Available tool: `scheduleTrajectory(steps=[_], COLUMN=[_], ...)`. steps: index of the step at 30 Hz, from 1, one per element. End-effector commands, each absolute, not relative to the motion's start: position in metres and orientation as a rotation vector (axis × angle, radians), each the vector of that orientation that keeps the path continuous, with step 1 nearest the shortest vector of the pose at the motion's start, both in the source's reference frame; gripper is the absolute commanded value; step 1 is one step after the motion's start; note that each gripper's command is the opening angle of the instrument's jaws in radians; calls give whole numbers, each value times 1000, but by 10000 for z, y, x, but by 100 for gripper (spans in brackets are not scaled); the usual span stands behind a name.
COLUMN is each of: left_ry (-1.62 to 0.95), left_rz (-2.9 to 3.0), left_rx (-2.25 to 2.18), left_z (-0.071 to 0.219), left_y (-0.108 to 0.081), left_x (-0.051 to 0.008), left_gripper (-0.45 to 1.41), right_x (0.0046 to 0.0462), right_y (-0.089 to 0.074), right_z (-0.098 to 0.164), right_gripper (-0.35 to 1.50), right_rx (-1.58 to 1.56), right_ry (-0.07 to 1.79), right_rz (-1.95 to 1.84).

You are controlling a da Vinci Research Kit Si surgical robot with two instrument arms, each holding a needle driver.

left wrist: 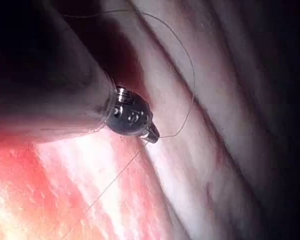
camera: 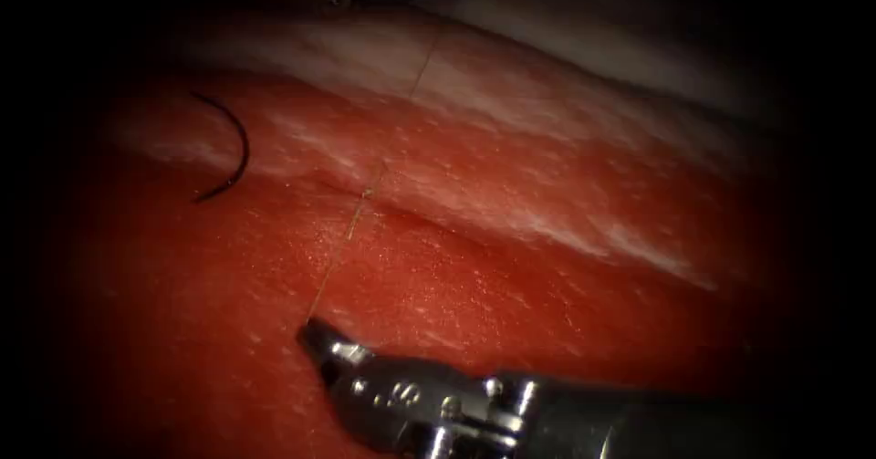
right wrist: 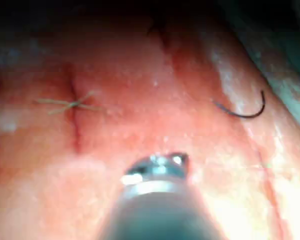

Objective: Wound Closure

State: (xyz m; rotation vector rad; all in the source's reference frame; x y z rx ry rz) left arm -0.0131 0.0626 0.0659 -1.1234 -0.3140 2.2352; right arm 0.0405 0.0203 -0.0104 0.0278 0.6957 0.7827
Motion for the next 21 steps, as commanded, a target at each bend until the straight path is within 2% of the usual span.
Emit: scheduleTrajectory(steps=[1, 2, 3, 5, 13, 21], left_ry=[-331, -331, -348, -376, -411, -410], left_rz=[2209, 2209, 2187, 2147, 2077, 2049], left_rx=[-1163, -1163, -1185, -1233, -1332, -1378], left_z=[647, 647, 630, 596, 518, 463], left_y=[624, 624, 624, 624, 615, 612], left_x=[-133, -133, -131, -127, -121, -102], left_gripper=[-35, -35, -35, -35, -35, -35], right_x=[401, 401, 388, 365, 315, 306], right_y=[215, 215, 223, 235, 263, 300], right_z=[-103, -103, -108, -117, -122, -97], right_gripper=[68, 68, 93, 110, 126, 147], right_rx=[17, 17, -11, -33, -5, 51], right_ry=[706, 706, 717, 720, 757, 813], right_rz=[787, 787, 800, 815, 905, 959])
